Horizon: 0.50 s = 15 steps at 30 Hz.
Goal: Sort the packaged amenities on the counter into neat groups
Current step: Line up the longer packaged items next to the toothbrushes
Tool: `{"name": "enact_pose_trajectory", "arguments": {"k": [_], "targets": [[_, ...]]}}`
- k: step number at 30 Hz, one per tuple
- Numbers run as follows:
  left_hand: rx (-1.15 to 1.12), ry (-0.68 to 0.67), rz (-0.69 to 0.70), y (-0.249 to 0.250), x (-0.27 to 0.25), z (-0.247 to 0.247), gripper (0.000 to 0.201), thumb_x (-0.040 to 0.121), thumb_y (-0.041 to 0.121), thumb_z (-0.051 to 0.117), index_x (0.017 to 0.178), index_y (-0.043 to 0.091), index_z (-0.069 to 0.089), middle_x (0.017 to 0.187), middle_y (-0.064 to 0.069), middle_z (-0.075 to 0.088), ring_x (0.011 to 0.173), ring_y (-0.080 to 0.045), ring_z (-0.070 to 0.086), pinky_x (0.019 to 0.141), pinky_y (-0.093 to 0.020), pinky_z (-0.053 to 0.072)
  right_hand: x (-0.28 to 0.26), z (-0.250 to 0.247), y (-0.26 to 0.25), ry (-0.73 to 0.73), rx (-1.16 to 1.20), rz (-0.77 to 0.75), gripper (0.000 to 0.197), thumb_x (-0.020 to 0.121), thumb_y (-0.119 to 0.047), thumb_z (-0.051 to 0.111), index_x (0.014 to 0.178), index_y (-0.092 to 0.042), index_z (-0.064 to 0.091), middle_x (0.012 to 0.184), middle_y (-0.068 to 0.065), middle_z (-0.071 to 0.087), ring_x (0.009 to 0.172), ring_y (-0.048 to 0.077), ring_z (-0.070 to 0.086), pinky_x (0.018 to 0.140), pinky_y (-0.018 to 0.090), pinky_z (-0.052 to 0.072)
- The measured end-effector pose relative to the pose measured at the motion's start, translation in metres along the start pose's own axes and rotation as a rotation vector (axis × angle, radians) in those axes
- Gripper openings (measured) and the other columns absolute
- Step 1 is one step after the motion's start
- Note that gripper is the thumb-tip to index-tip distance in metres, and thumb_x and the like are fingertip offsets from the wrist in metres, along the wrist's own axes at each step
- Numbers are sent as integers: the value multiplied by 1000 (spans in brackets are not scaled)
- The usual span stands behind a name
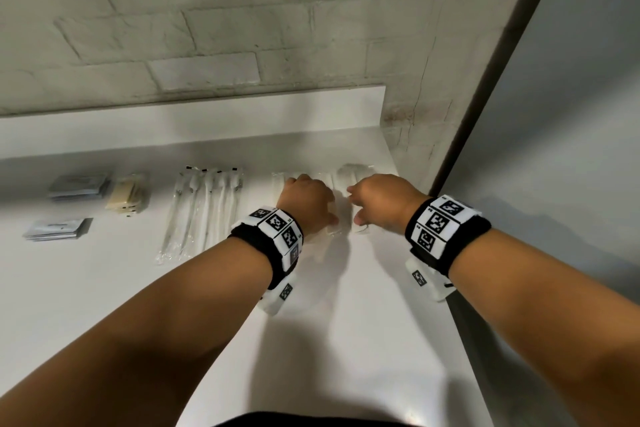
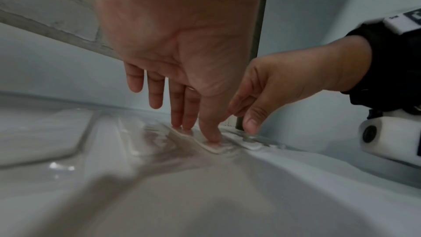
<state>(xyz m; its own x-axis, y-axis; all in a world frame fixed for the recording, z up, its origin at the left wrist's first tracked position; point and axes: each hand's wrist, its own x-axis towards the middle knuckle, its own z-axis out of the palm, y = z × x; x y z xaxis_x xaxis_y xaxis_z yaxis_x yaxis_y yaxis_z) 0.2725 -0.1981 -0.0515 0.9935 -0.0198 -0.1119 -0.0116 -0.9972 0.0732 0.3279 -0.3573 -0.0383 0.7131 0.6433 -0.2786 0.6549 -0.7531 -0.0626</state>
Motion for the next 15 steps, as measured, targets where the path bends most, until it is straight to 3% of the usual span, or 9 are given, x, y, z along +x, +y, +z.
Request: {"name": "enact_pose_trajectory", "arguments": {"k": [5, 10, 12, 15], "targets": [[-7, -1, -1, 3, 2, -1, 44, 70, 51, 66, 110, 32, 67, 112, 6, 65, 113, -22, 49, 91, -35, 32, -1, 4, 2, -42, -6, 17, 43, 81, -31, 69, 122, -20, 62, 129, 3, 62, 115, 28, 58, 94, 42, 49], [-68, 59, -28, -15, -2, -5, 46, 81, 49, 62, 123, 31, 62, 132, 7, 57, 126, -20, 46, 103, -35, 29, 5, 0, -1, 23, 72, 1, 34, 81, -27, 68, 115, -22, 67, 122, -1, 67, 114, 23, 60, 92, 39, 50], [-41, 52, -40, -27, -5, -9, 43, 83, 46, 62, 123, 32, 61, 132, 7, 57, 126, -20, 46, 104, -35, 29, 10, -2, -10, 30, 92, -19, 31, 81, -25, 68, 112, -24, 69, 119, -4, 69, 113, 20, 61, 92, 37, 50], [0, -15, -37, -37, -13, -8, 40, 78, 48, 65, 116, 36, 64, 123, 9, 62, 121, -20, 49, 101, -34, 31, 17, 0, -26, -9, 22, -62, 34, 79, -31, 69, 112, -19, 68, 126, 2, 64, 116, 25, 59, 92, 40, 50]]}}
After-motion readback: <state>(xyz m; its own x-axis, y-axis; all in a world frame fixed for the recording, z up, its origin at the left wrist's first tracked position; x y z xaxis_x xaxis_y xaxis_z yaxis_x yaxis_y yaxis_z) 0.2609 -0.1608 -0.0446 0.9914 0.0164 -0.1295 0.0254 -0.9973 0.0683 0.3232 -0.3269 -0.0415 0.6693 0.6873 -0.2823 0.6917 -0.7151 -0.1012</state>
